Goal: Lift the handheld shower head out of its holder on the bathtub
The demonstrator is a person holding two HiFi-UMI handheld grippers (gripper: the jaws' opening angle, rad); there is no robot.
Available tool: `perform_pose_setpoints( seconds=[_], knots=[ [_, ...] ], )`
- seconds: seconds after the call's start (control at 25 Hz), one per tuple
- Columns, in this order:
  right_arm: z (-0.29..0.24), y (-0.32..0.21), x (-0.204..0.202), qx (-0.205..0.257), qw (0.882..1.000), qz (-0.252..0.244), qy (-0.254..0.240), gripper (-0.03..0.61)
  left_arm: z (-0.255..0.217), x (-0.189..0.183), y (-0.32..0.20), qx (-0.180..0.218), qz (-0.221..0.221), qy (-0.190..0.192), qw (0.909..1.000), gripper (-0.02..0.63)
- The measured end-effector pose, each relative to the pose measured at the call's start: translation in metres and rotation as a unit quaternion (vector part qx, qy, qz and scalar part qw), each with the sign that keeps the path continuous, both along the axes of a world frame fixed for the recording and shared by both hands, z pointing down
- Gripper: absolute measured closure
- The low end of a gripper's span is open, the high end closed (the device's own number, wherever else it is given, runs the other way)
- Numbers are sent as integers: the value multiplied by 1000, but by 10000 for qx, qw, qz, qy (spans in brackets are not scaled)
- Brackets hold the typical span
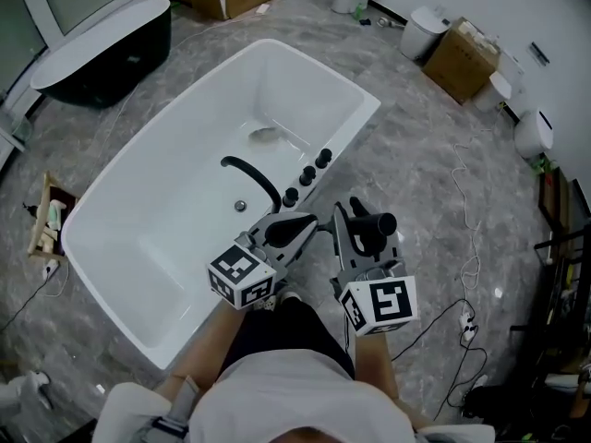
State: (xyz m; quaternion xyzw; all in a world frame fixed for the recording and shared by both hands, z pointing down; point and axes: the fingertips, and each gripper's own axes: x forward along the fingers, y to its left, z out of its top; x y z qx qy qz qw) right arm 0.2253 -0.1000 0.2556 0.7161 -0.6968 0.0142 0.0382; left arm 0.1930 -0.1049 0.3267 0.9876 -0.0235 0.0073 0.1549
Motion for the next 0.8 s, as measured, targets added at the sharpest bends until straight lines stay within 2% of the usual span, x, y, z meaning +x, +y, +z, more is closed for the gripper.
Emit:
perform_pose_setpoints(
  seconds=[0.36, 0.8],
  knots=[
    [-6, 28, 28, 70, 9986, 532, -47, 472, -3, 32, 20, 9, 617, 72, 9981, 603],
    [-13, 69, 69, 172, 9932, 1137, -189, 472, -12, 76, 58, 61, 1327, 147, 9910, 603]
  ],
)
